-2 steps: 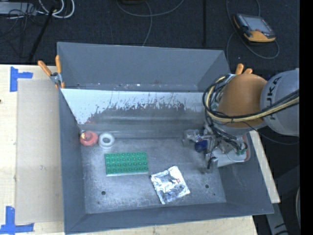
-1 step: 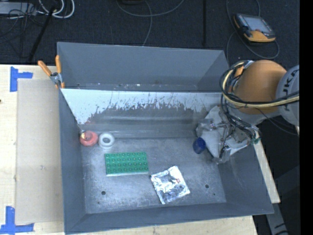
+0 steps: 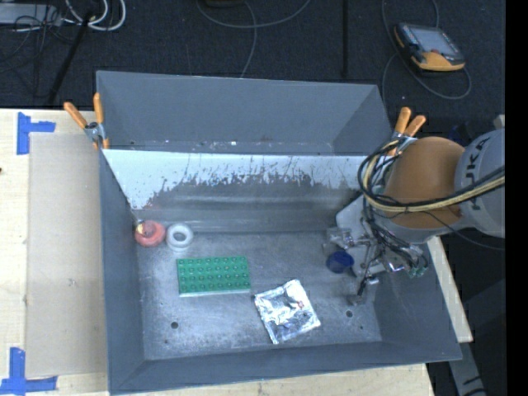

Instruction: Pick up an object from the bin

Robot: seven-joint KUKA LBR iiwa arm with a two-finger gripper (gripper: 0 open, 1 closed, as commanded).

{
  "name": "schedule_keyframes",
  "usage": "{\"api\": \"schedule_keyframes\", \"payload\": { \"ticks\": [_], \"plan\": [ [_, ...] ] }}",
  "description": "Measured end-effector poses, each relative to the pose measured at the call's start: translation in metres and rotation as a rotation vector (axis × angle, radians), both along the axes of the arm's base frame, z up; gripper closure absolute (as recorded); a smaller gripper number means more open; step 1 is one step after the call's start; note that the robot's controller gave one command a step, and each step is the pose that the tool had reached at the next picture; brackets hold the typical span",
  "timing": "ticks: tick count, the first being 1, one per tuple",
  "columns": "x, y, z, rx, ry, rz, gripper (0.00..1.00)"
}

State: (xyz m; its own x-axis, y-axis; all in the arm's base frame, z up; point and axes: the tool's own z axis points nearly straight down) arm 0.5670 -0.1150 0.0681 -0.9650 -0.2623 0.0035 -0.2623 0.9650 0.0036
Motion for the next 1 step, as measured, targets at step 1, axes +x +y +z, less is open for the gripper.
{"api": "schedule_keyframes", "payload": {
  "ticks": [1],
  "plan": [
    [0.0017,-0.0003,0.0011,-0.002,-0.004,0.003,1.0]
  ]
}}
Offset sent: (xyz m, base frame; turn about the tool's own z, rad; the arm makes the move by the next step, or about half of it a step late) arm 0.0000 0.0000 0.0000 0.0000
